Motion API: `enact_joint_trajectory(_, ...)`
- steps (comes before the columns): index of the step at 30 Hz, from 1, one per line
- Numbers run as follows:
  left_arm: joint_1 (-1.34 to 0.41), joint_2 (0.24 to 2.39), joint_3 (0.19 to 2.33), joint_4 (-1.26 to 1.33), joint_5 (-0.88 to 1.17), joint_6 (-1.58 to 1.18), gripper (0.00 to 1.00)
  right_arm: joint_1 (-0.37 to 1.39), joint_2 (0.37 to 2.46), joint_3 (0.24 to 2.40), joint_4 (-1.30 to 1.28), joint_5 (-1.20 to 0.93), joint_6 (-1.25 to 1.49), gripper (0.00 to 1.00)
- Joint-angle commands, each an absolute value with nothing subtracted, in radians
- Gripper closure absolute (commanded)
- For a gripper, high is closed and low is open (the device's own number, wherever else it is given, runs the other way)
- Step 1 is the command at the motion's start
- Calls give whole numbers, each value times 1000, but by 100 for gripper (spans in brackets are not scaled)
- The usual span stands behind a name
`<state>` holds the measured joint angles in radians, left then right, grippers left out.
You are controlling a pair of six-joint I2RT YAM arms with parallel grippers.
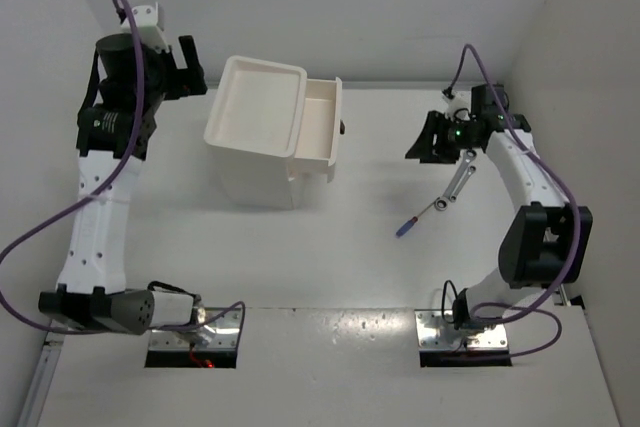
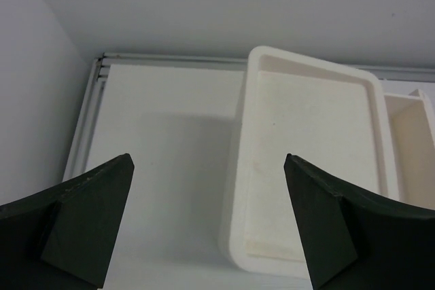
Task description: Sort the tools into containers
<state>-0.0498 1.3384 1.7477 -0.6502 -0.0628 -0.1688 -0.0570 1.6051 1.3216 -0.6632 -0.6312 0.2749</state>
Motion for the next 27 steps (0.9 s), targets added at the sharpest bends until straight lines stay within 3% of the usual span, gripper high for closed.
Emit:
enact_joint_trajectory(1,-44,1247,1652,-597,-191,-189,0,-22,1508,1263,-850,-365,398,51)
enact_joint_trajectory(7,-44,1186,1586,-597,-279,-235,0,-21,1540,1059,-863,-382,590,54)
enact_joint_trajectory(8,-34,1174,1565,-597,-288,-244,0,-31,1529,1016,-844,-382,622,59)
enact_joint_trajectory(27,15,1147,1462,-597,-313,-265,0,28,1729,1034,-834,-179,847,61)
